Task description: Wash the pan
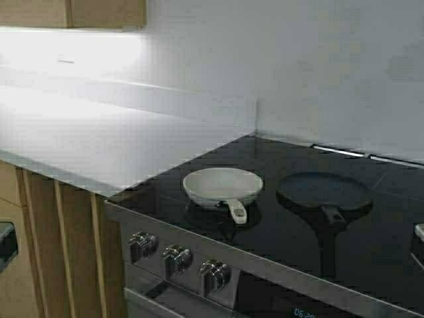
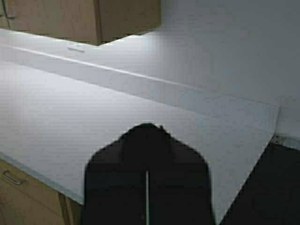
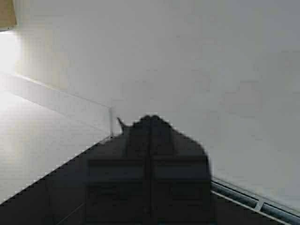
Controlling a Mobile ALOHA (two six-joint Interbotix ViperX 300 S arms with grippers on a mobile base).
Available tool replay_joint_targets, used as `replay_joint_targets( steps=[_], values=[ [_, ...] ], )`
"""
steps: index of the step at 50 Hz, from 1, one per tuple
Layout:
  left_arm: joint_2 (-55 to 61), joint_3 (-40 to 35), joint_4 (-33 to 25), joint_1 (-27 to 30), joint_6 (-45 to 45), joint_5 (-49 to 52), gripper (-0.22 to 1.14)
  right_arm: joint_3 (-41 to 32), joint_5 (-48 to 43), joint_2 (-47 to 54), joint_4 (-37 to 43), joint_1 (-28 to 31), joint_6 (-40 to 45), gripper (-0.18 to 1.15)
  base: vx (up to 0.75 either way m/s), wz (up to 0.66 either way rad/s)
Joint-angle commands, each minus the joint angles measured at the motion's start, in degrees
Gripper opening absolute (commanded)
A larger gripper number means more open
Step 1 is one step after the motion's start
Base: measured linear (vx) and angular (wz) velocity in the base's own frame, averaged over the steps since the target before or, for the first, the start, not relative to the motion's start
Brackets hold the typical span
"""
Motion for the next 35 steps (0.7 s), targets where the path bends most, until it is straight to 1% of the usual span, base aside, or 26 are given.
replay_joint_targets(
  steps=[1,4,12,14,15,17,21,25,29,35],
  values=[
    [-0.2,0.5,-0.2,-1.1,-4.7,0.8,0.00,1.0,0.3,0.1,0.1,0.6,0.4,0.04,0.00,0.00],
    [-0.4,0.4,0.4,-2.6,-8.6,0.8,0.19,1.3,0.3,-0.4,0.0,0.6,0.4,0.09,0.00,0.00],
    [2.3,1.2,2.5,-7.6,-16.3,0.9,0.87,1.2,0.3,-0.9,0.0,0.6,0.4,0.06,0.00,0.00],
    [3.4,1.3,2.5,-9.4,-17.8,1.0,1.02,1.2,0.3,-0.9,0.0,0.6,0.4,0.06,0.00,0.00],
    [4.1,1.4,2.5,-10.4,-18.6,1.0,1.06,1.2,0.3,-0.9,0.0,0.6,0.4,0.06,0.00,0.00],
    [5.5,1.6,2.4,-12.4,-20.4,0.7,1.08,1.2,0.3,-1.0,0.0,0.6,0.4,0.06,0.00,0.00],
    [8.8,2.1,1.9,-17.1,-24.6,-1.0,1.02,1.3,0.3,-0.9,0.0,0.6,0.4,0.06,0.00,0.00],
    [12.6,3.4,1.5,-20.7,-29.5,-5.8,1.00,1.3,0.3,-0.9,0.0,0.6,0.4,0.06,0.00,0.00],
    [17.8,5.3,1.5,-22.1,-34.7,-13.0,1.00,1.4,0.4,-0.9,0.0,0.6,0.4,0.06,0.00,0.00],
    [25.9,6.9,3.0,-22.4,-40.3,-20.7,1.00,1.4,0.4,-0.9,0.0,0.6,0.4,0.06,0.00,0.00]
  ],
)
